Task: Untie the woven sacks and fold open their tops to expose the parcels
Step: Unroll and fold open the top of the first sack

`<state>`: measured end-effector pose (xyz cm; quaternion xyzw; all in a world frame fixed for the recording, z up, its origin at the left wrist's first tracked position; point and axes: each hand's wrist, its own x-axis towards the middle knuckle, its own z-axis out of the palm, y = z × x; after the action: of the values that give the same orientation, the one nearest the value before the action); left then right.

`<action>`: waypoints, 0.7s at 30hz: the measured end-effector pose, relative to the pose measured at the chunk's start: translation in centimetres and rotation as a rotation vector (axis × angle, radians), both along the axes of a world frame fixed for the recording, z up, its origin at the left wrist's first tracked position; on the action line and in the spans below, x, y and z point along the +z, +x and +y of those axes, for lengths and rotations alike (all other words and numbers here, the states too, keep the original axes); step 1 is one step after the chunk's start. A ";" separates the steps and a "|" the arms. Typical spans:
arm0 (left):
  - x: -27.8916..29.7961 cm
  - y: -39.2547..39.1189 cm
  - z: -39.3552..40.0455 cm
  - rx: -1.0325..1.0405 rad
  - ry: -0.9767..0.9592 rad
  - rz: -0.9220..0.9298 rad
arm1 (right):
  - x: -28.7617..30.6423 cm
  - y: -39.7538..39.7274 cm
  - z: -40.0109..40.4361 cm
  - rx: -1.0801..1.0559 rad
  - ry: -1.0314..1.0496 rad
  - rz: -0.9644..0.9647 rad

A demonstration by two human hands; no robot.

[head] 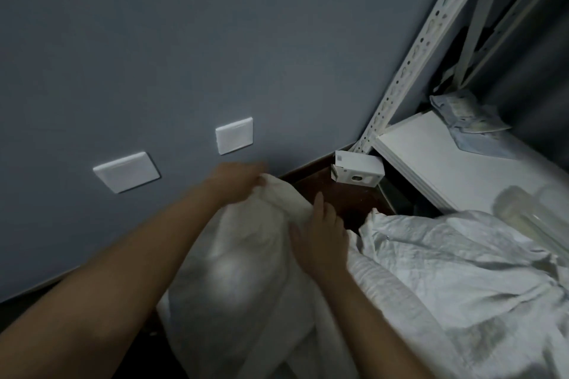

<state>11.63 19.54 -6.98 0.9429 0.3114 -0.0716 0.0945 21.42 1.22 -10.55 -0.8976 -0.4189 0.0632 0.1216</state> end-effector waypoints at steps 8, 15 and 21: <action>2.4 -1.7 1.0 -0.152 -0.112 -0.102 | 0.3 4.8 -1.9 0.436 0.541 -0.019; 5.4 -0.4 -2.1 -0.159 -0.600 0.114 | 1.6 5.3 -2.9 0.706 0.524 -0.182; 4.4 0.3 -4.4 -0.391 0.090 -0.102 | 4.5 3.2 -4.0 0.462 0.565 0.240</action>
<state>11.92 15.18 -2.58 0.9910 0.1200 -0.0266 0.0520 24.59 -2.79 -6.10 -0.6968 -0.5940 0.0758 0.3948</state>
